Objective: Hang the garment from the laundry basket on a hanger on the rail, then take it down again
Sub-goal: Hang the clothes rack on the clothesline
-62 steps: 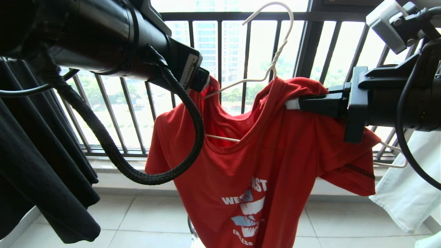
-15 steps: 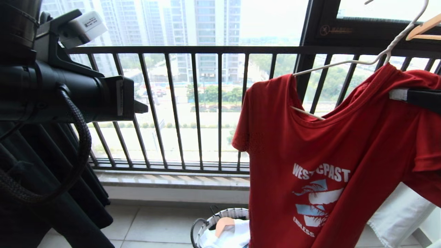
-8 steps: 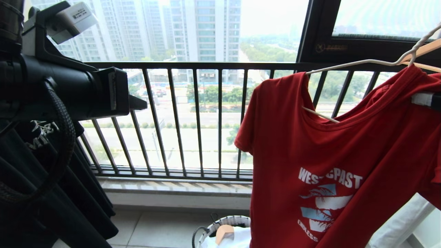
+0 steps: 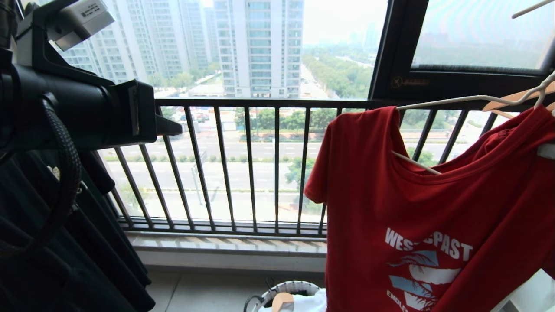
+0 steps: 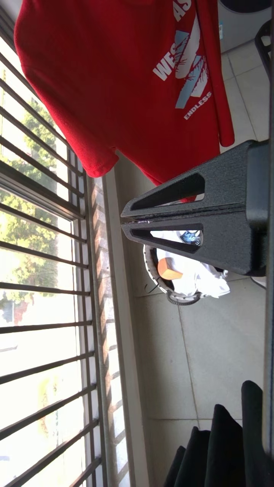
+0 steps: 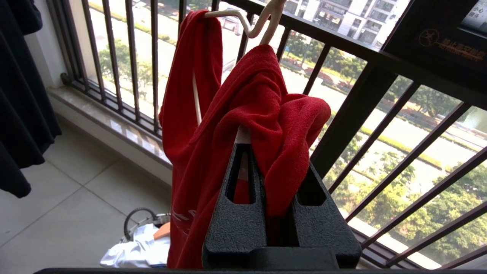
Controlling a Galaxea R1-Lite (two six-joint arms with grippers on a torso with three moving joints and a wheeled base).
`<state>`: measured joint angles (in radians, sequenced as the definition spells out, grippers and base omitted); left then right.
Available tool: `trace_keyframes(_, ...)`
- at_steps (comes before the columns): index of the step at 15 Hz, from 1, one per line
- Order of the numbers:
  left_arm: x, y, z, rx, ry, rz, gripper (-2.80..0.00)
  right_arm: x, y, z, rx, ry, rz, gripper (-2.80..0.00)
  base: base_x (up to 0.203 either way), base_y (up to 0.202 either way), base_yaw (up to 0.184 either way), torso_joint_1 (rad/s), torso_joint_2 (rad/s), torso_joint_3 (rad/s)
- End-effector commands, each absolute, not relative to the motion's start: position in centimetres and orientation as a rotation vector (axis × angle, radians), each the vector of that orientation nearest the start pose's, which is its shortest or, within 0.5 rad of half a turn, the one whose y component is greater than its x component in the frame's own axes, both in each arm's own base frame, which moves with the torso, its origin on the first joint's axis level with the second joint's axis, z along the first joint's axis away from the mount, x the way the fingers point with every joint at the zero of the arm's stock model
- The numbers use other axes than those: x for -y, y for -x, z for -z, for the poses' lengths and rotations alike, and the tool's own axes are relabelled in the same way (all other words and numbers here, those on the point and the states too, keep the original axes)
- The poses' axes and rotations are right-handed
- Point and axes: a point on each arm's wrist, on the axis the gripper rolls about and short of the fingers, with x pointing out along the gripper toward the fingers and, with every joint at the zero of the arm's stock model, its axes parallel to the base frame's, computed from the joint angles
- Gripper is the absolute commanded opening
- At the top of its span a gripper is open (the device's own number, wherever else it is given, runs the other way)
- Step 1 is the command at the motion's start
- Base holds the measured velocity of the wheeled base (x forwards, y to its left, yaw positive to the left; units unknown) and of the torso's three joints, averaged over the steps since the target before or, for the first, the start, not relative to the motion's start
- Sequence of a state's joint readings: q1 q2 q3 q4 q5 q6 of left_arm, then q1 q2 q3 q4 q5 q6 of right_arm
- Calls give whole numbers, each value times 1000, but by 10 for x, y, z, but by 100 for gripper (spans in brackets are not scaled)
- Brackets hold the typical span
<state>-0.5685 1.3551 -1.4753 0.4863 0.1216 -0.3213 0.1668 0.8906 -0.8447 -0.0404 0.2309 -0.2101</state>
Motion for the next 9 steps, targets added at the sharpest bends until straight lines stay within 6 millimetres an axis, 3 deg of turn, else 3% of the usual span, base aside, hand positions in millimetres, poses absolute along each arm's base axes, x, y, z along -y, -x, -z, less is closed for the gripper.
trace_keyframes(1, 103, -167, -352, -406, 193, 380, -280, -20, -88, -297, 32, 208, -400, -280, 0, 0, 0, 194, -398, -227)
trace_keyframes(9, 101, -162, -355, -374, 203, 391, -280, -20, -87, -297, 35, 209, -400, -280, 0, 0, 0, 168, -343, -184)
